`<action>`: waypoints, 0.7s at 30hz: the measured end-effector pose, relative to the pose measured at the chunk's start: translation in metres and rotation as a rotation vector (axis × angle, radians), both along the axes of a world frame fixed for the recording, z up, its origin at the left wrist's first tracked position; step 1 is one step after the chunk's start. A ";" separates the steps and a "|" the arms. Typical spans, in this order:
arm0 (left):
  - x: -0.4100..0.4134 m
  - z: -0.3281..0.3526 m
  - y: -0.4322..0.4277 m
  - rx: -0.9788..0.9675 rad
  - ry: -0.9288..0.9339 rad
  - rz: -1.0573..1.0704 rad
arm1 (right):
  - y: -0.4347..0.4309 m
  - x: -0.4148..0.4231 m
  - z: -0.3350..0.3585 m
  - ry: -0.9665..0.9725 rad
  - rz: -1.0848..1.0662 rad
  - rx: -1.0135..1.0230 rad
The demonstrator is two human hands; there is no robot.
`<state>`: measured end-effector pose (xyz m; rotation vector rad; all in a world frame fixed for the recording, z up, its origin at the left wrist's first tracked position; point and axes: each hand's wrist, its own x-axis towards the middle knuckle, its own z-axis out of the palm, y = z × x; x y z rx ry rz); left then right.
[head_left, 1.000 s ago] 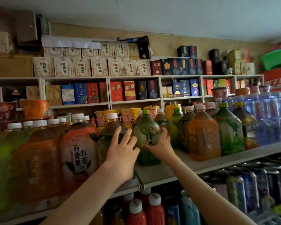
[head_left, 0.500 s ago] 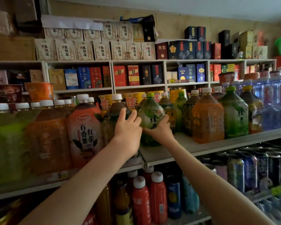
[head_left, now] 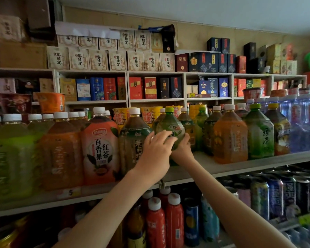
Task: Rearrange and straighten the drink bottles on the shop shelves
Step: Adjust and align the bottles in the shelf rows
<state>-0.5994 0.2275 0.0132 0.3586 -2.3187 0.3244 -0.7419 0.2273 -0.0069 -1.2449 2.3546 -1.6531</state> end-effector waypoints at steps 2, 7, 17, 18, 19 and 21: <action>-0.010 -0.006 0.011 0.258 0.105 -0.152 | 0.005 0.001 -0.002 0.019 -0.013 -0.002; -0.036 -0.019 0.019 0.610 0.203 -0.251 | 0.031 -0.005 0.000 0.126 0.007 0.042; -0.096 -0.025 0.028 0.701 0.174 -0.385 | 0.090 -0.040 -0.001 0.218 -0.137 -0.033; -0.102 -0.027 0.030 0.705 0.167 -0.404 | 0.096 -0.042 -0.004 0.227 -0.146 -0.039; -0.107 -0.031 0.030 0.708 0.164 -0.413 | 0.101 -0.045 -0.008 0.232 -0.151 -0.046; -0.114 -0.037 0.030 0.709 0.181 -0.409 | 0.110 -0.051 -0.015 0.244 -0.156 -0.053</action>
